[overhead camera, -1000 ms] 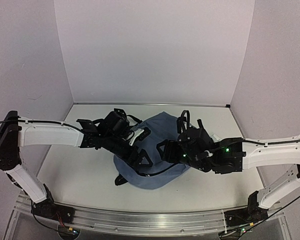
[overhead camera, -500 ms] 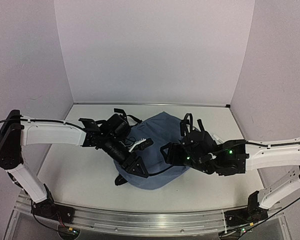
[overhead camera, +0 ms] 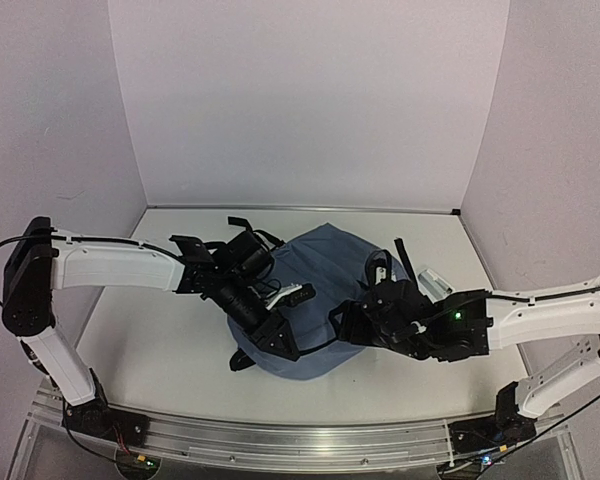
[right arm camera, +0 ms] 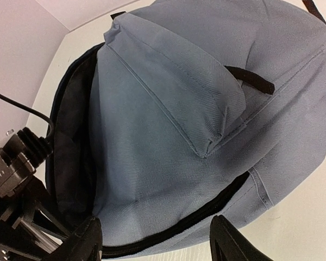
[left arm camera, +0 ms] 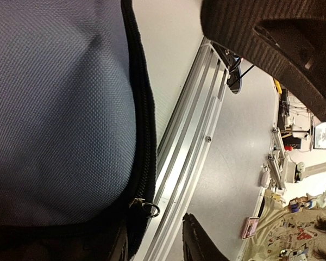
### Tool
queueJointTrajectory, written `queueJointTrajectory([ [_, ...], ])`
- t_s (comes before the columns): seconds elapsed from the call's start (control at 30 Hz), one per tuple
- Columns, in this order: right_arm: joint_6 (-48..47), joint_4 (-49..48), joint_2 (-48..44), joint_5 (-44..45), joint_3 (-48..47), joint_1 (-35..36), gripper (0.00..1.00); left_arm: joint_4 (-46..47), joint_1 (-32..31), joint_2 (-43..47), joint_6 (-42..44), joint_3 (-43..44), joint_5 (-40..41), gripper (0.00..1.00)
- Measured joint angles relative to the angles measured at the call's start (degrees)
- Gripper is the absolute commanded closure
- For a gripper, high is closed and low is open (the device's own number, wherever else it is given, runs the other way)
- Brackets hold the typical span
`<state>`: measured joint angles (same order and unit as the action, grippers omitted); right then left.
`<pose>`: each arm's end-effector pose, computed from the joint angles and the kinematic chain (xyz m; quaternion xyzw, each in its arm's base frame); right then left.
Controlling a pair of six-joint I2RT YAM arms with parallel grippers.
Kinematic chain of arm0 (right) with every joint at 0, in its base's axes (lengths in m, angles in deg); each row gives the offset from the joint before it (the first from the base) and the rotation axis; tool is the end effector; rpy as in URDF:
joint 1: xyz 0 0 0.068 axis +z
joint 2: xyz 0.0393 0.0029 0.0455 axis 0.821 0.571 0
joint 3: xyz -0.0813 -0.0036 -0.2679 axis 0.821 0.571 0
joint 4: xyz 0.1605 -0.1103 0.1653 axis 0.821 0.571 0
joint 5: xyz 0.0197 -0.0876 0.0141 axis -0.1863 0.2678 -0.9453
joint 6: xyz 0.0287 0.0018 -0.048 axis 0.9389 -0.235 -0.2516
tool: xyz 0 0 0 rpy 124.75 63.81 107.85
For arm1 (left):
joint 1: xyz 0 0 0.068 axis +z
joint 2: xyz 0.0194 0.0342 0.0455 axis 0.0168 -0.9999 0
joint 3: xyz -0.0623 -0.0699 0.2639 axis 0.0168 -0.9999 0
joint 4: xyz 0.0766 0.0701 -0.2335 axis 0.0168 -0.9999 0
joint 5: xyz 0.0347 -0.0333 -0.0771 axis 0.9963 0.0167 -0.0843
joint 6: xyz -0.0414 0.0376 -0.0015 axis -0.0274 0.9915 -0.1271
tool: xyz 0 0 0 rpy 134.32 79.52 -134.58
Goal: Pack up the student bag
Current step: Zip the student bag at the center of the board.
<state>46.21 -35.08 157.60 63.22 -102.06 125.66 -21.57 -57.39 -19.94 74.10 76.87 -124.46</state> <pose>0.1087 0.2605 0.2514 -0.0261 0.8891 0.2887 0.3542 0.1669 -0.2980 0.2325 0.4190 0.8035 -0.4229 0.0053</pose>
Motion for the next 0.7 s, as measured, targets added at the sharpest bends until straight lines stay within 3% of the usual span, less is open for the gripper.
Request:
queueJointTrajectory([
  [0.1, 1.29, 0.07, -0.02, -0.02, 0.49, 0.0, 0.33, -0.52, -0.26, -0.25, 0.23, 0.15, 0.32, 0.92],
  [0.17, 2.29, 0.08, -0.02, -0.18, 0.92, 0.0, 0.27, -0.73, -0.24, -0.25, 0.32, 0.26, 0.47, 1.0],
  [0.37, 7.15, 0.58, 0.02, -1.71, 2.59, 0.0, 0.17, -0.76, -0.26, -0.21, -0.14, 0.28, 0.1, 1.0],
  [0.5, 10.08, -0.06, 0.55, -3.4, 2.66, 0.0, 0.25, -0.76, -0.26, 0.53, -0.16, 0.28, 0.63, 1.0],
  [0.7, 13.6, -3.7, 4.75, -6.24, 2.68, 0.0, 0.29, -0.78, -0.26, 2.03, -0.16, 1.13, 1.08, 1.0],
])
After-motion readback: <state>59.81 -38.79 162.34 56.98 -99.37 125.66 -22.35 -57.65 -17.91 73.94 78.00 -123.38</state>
